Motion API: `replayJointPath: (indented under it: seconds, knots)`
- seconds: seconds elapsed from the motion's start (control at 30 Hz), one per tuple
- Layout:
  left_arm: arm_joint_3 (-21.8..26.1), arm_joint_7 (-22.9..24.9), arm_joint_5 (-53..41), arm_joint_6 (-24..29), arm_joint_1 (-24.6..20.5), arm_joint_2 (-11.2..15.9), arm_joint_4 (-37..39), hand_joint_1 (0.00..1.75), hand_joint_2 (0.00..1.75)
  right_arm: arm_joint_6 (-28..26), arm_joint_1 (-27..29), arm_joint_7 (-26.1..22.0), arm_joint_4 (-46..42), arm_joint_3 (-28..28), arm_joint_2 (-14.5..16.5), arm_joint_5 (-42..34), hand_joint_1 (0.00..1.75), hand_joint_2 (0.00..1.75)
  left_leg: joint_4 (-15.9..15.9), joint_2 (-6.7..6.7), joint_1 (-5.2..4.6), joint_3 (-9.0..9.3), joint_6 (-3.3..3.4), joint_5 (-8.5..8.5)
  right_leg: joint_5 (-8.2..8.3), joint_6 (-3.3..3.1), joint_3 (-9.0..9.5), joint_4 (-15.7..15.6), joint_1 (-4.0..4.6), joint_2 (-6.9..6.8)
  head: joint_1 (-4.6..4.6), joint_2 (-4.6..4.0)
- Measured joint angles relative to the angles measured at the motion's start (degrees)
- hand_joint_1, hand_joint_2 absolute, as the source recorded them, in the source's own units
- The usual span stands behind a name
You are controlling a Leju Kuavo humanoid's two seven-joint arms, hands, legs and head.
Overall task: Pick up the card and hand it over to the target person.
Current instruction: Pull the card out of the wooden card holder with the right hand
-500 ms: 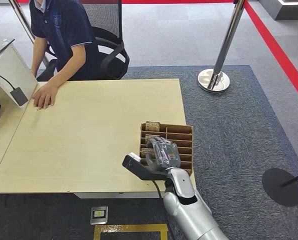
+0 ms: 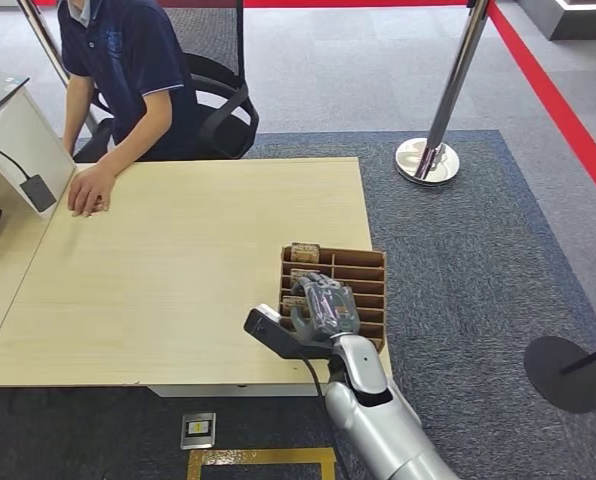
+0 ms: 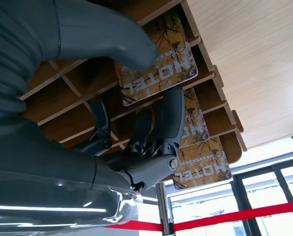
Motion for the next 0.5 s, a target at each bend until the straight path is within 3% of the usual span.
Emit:
replayJointPath:
  seconds: [0.2,0.23,0.3,0.37,0.5]
  knots:
    - [0.04,-0.15,0.04,0.07,0.02,-0.01,-0.03,0.0,0.0,0.19,-0.17,0.13,0.85,-0.09,0.09,-0.08,0.99,1.75,0.0,-0.01,0.0,0.02,0.0,-0.02,-0.02,0.0,0.03,0.0,0.0,-0.02,0.0,0.0]
    - [0.05,-0.12,0.05,0.09,0.02,-0.01,-0.03,0.0,0.0,0.21,-0.25,0.14,0.99,-0.11,0.12,-0.1,1.09,1.75,0.0,-0.01,0.0,0.02,0.0,-0.01,-0.01,0.0,0.02,-0.01,0.0,-0.01,0.0,0.0]
    - [0.09,-0.06,0.08,0.14,0.01,-0.01,-0.02,0.0,0.0,0.21,-0.48,0.07,1.39,-0.18,0.2,-0.16,1.48,1.75,0.0,-0.01,0.0,0.04,-0.01,-0.02,-0.02,0.0,0.04,0.0,0.0,-0.02,0.0,0.0]
    - [0.12,-0.04,0.1,0.17,0.0,-0.01,-0.01,0.0,0.0,0.15,-0.64,-0.07,1.69,-0.22,0.24,-0.21,1.75,1.75,0.0,-0.01,0.0,0.05,-0.02,-0.03,-0.04,0.0,0.05,0.01,0.0,-0.05,0.0,0.0]
    - [0.21,-0.03,0.18,0.21,0.0,-0.02,-0.01,0.0,0.0,-0.22,-0.81,-0.78,2.03,-0.21,0.3,-0.35,1.75,1.75,0.0,-0.01,0.01,0.05,-0.03,-0.02,-0.04,0.01,0.05,0.0,0.0,-0.04,0.0,0.0]
